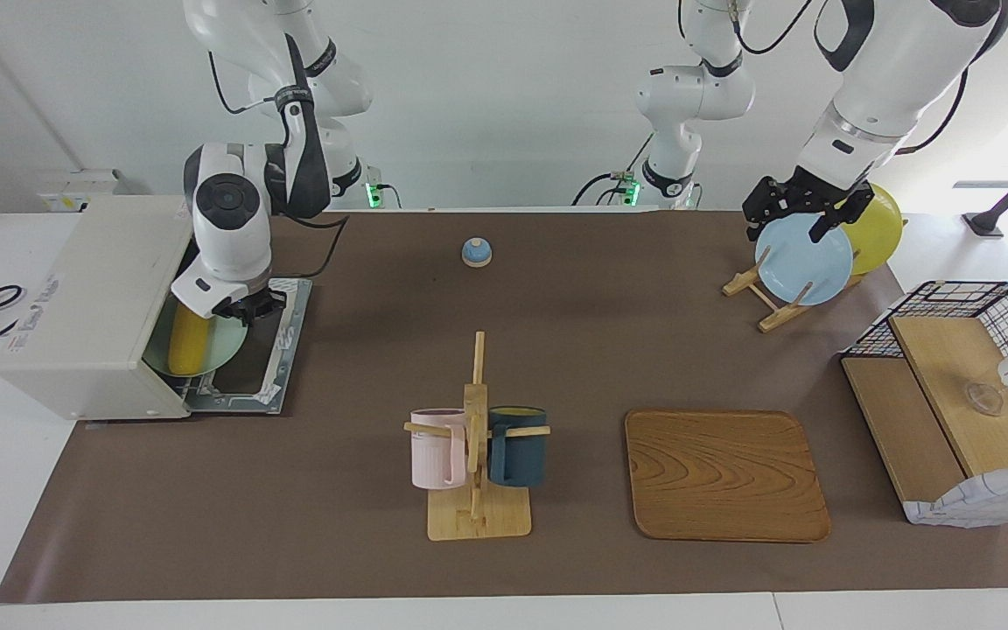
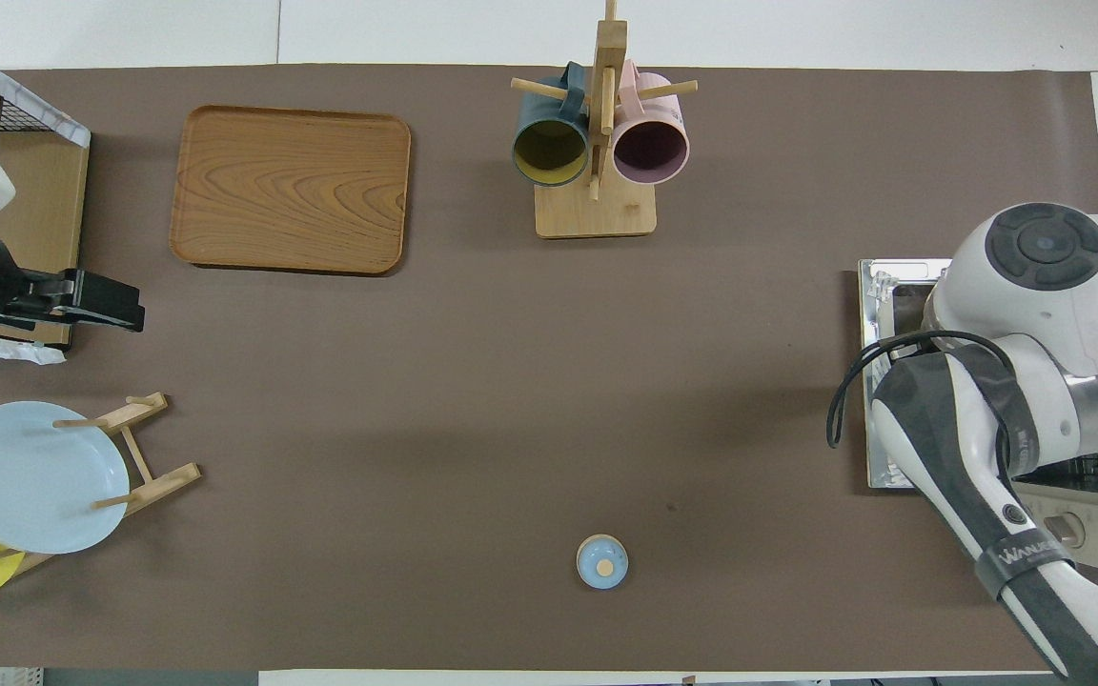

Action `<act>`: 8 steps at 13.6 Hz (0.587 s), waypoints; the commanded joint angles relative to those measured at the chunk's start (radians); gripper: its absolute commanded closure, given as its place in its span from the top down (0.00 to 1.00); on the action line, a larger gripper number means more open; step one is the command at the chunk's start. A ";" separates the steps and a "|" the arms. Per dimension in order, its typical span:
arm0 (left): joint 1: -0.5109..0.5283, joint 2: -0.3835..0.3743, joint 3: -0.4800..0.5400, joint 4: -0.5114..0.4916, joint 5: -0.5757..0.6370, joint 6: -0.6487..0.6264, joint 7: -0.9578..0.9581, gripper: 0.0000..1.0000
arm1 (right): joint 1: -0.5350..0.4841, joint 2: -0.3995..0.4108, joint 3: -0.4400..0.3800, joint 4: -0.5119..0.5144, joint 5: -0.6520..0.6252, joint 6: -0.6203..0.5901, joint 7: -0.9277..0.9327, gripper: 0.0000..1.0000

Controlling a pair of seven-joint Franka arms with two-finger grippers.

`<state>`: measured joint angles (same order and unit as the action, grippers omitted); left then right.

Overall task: Put corn in oven
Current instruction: 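Push the plate deeper into the oven with the right gripper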

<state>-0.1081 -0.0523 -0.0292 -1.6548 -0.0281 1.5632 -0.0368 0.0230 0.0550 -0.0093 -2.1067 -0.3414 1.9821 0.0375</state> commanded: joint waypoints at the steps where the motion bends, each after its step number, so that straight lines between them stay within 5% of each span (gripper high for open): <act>1: 0.008 -0.018 -0.005 -0.013 0.013 0.008 -0.006 1.00 | -0.017 -0.032 0.012 -0.048 -0.013 0.023 -0.013 0.00; 7: 0.005 -0.018 -0.006 -0.014 0.013 0.008 -0.006 1.00 | -0.086 -0.043 0.014 -0.098 -0.002 0.084 -0.065 0.00; 8: 0.007 -0.018 -0.005 -0.014 0.013 0.008 -0.005 1.00 | -0.086 -0.043 0.014 -0.096 -0.001 0.084 -0.062 0.10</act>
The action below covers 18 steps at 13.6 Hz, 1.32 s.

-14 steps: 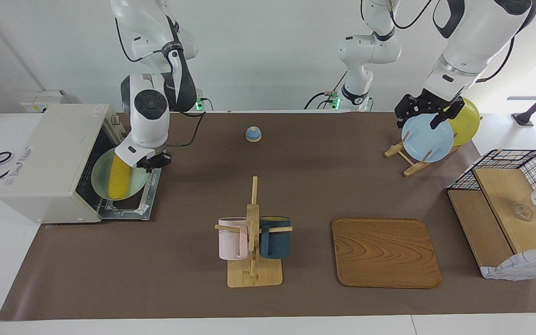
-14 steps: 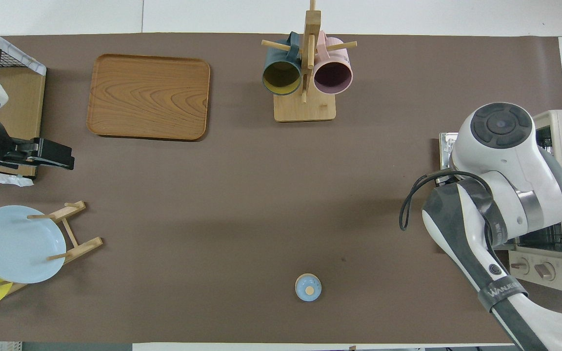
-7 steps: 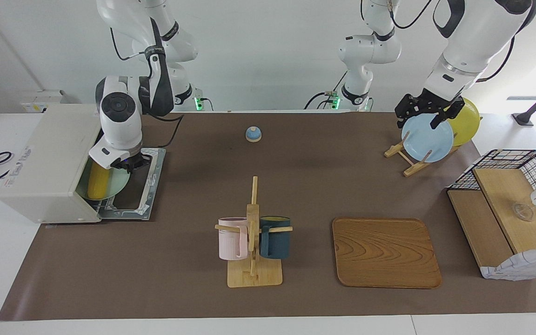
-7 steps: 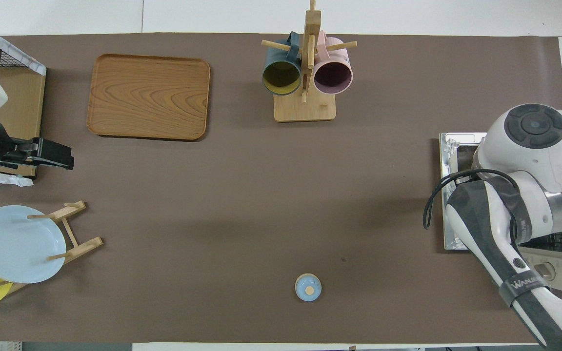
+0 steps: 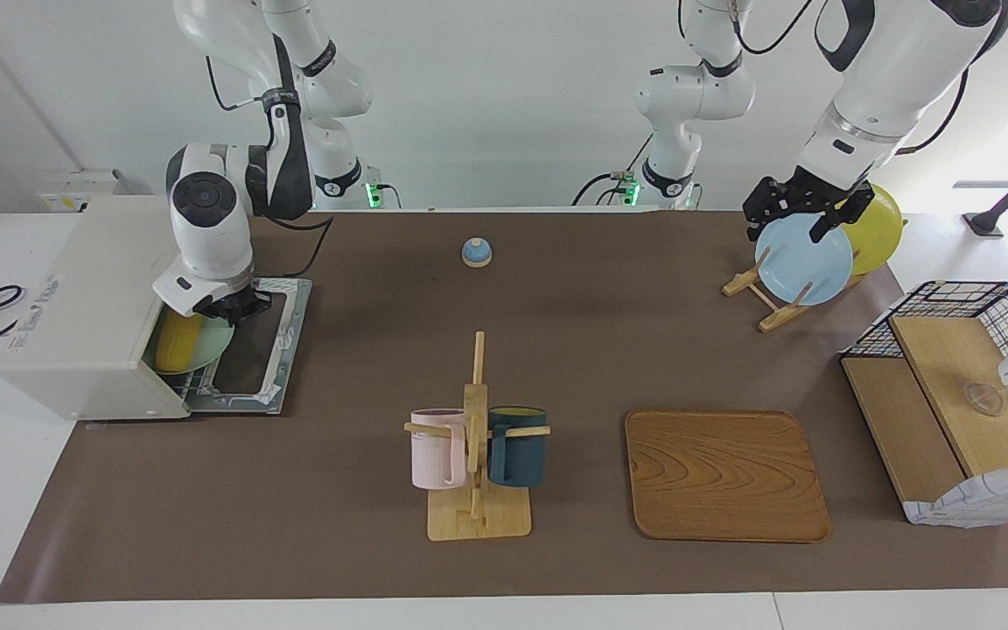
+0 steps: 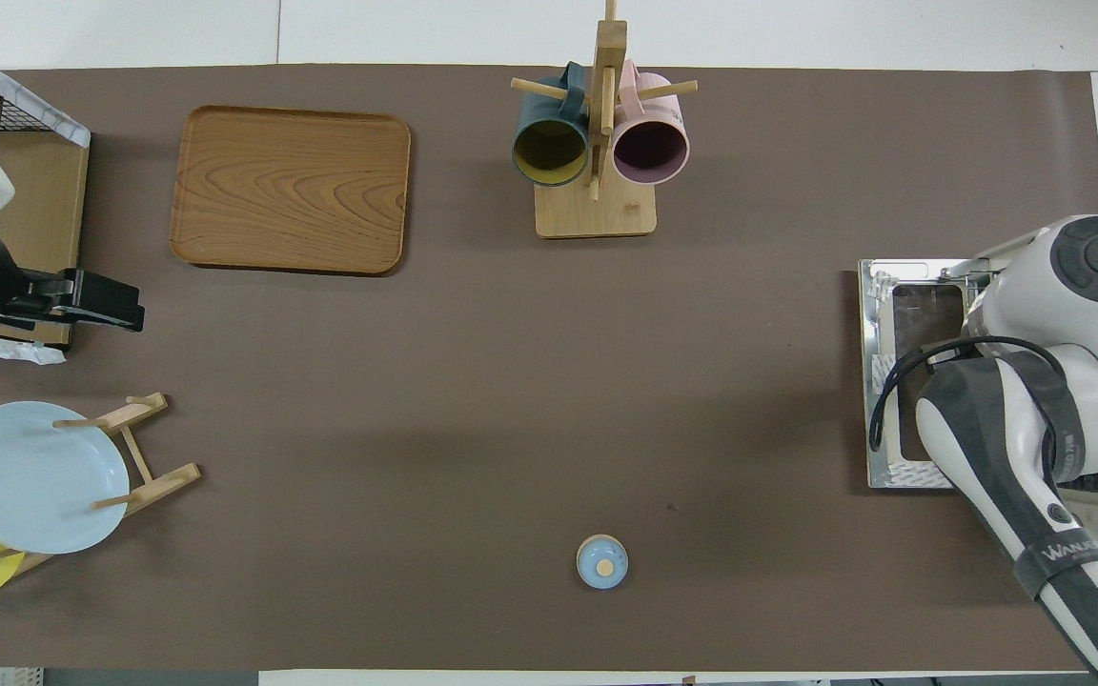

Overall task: Put corn in oven
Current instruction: 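Push the plate deeper into the oven with the right gripper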

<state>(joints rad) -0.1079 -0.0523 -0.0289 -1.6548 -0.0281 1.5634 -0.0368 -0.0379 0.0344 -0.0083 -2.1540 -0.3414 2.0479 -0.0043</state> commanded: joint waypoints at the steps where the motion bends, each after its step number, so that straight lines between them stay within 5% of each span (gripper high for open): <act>1: 0.008 -0.018 -0.005 -0.014 0.013 0.007 -0.005 1.00 | -0.025 -0.022 0.013 -0.049 -0.001 0.018 -0.016 0.29; 2: 0.008 -0.018 -0.005 -0.014 0.013 0.007 -0.006 1.00 | -0.025 -0.021 0.013 -0.049 0.001 0.018 -0.014 0.46; 4: 0.008 -0.018 -0.005 -0.014 0.013 0.004 -0.003 1.00 | -0.025 -0.022 0.013 -0.049 0.036 0.018 -0.016 0.60; 14: 0.010 -0.018 0.000 -0.014 0.013 0.000 -0.005 1.00 | -0.010 -0.004 0.014 0.005 0.068 0.002 -0.022 0.60; 18: 0.008 -0.018 0.000 -0.014 0.013 0.000 -0.003 1.00 | 0.047 0.028 0.036 0.120 0.074 -0.102 -0.013 0.52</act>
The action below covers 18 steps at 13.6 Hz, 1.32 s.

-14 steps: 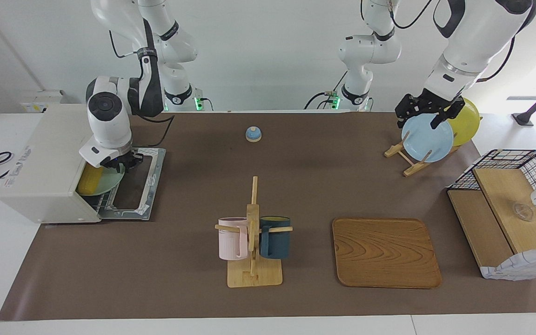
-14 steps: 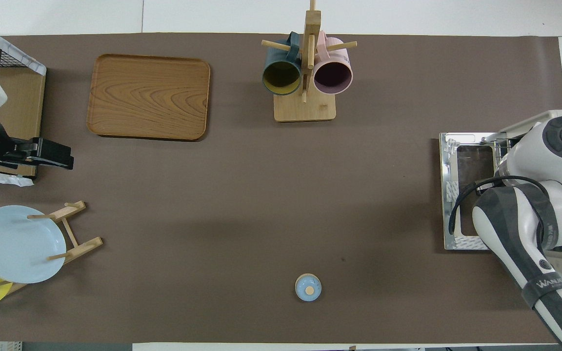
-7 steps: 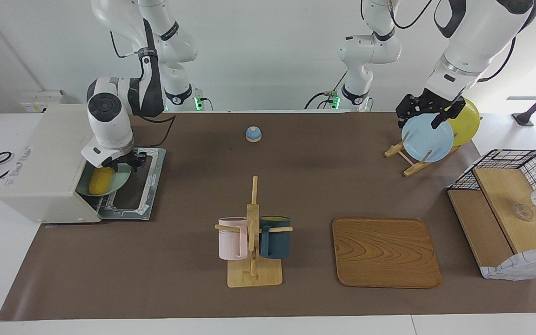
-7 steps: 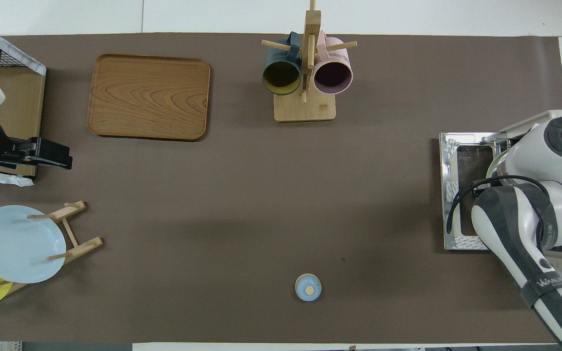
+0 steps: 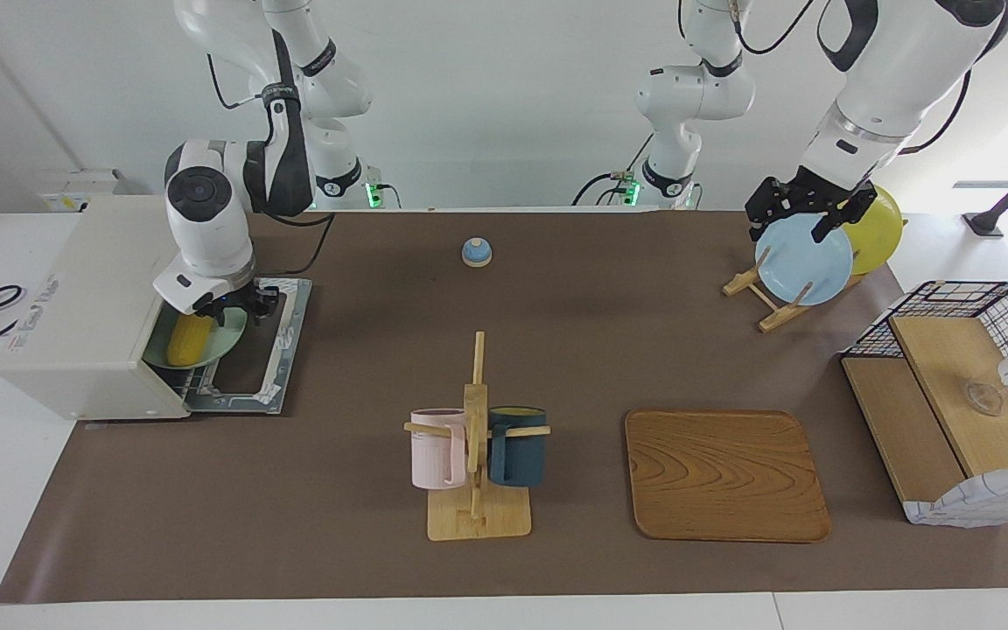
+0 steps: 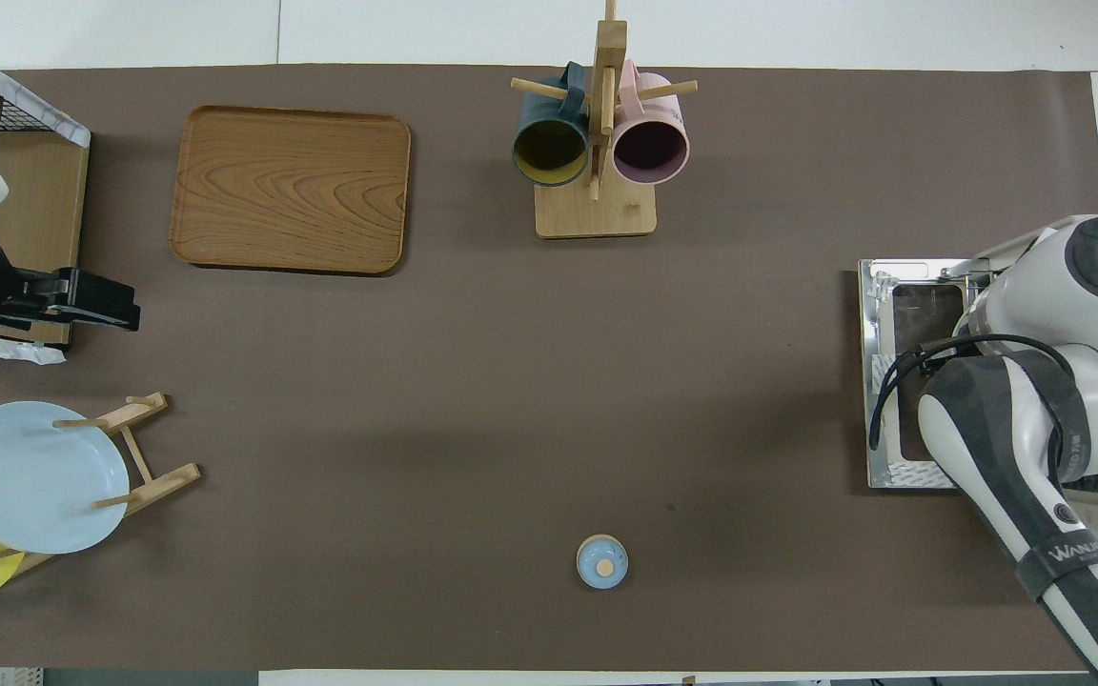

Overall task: Put corn in oven
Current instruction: 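Push the plate deeper into the oven with the right gripper, then release the plate and pull the right gripper out of the oven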

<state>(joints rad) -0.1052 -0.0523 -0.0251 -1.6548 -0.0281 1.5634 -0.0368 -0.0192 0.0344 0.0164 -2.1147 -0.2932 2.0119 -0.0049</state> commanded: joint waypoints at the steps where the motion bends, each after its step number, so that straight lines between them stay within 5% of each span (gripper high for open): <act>1: 0.007 -0.018 -0.004 -0.014 0.013 0.000 -0.005 1.00 | 0.047 0.035 0.013 0.100 0.038 -0.077 -0.001 0.50; 5: 0.006 -0.018 -0.004 -0.014 0.013 0.000 -0.003 1.00 | 0.155 0.026 0.013 0.069 0.103 -0.055 0.173 0.01; 10: 0.007 -0.018 -0.004 -0.014 0.013 -0.002 -0.005 1.00 | 0.188 -0.016 0.014 -0.145 0.105 0.146 0.253 0.00; 18: 0.007 -0.018 -0.004 -0.014 0.013 -0.002 -0.003 1.00 | 0.206 -0.030 0.013 -0.257 0.063 0.186 0.374 0.00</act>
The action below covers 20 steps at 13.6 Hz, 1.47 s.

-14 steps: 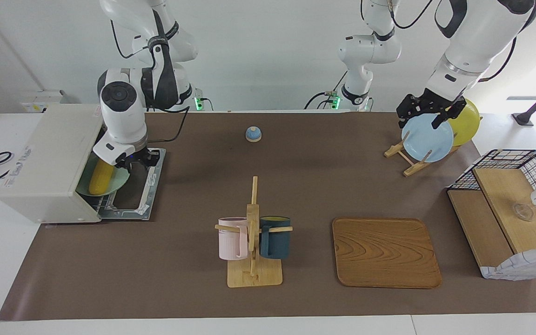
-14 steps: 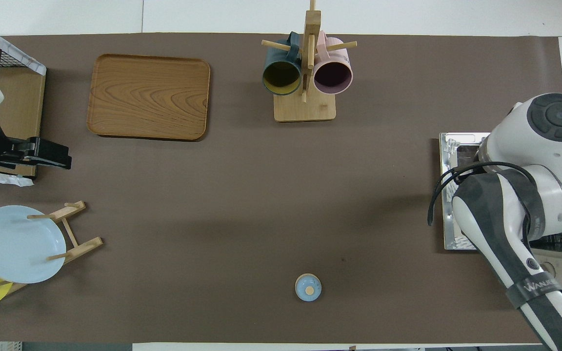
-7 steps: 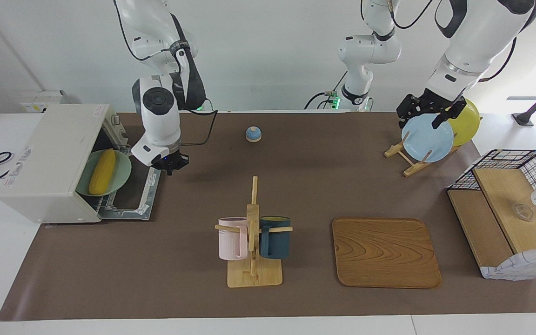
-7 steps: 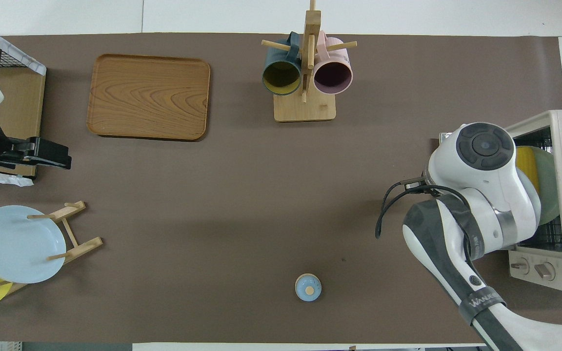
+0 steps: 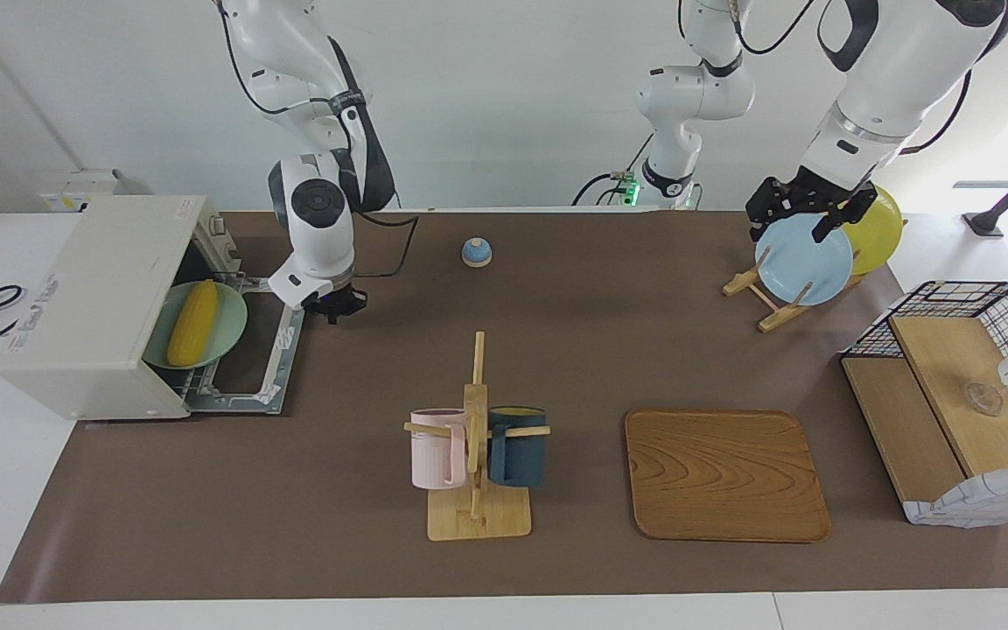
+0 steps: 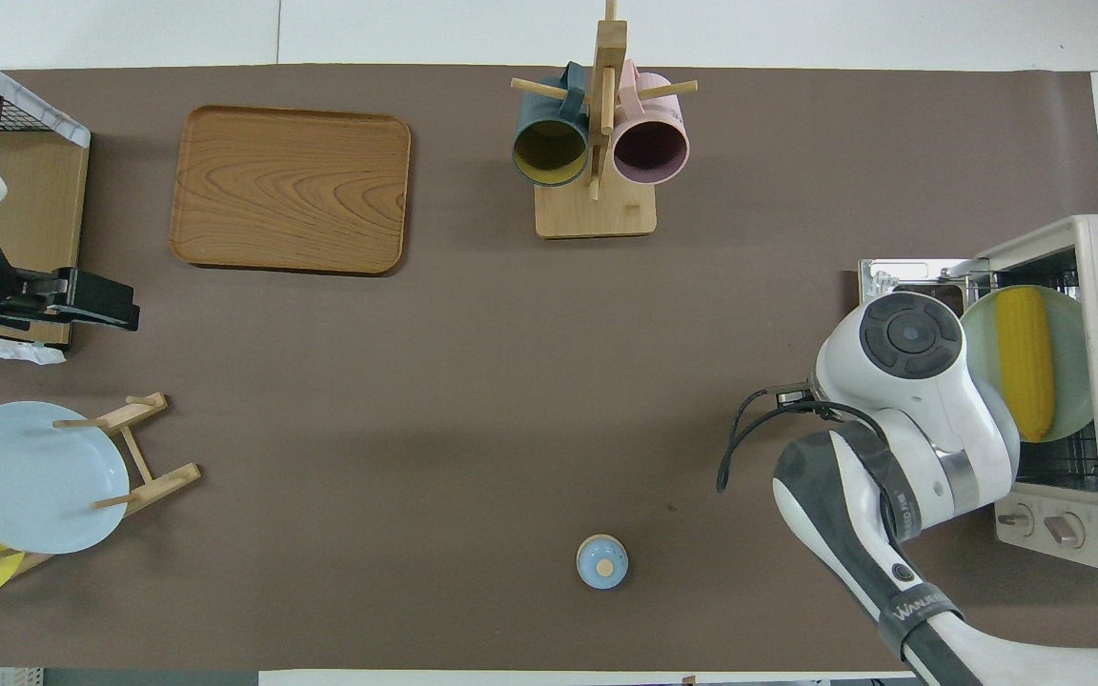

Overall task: Put corn in oven
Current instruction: 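Release the plate and pull the right gripper out of the oven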

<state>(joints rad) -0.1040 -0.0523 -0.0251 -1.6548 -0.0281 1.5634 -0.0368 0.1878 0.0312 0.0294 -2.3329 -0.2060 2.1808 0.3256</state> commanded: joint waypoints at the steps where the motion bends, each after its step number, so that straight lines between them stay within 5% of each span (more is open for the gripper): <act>1: 0.006 -0.018 -0.004 -0.014 0.013 -0.002 -0.005 1.00 | -0.002 -0.027 0.000 -0.039 -0.055 0.004 0.073 0.00; 20: 0.006 -0.018 -0.004 -0.014 0.013 -0.002 -0.003 1.00 | -0.039 -0.024 0.000 -0.040 -0.272 -0.083 0.184 0.00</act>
<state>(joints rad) -0.1034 -0.0523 -0.0252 -1.6548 -0.0281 1.5634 -0.0368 0.1558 0.0254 0.0307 -2.3876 -0.4072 2.1508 0.4876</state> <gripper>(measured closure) 0.000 0.991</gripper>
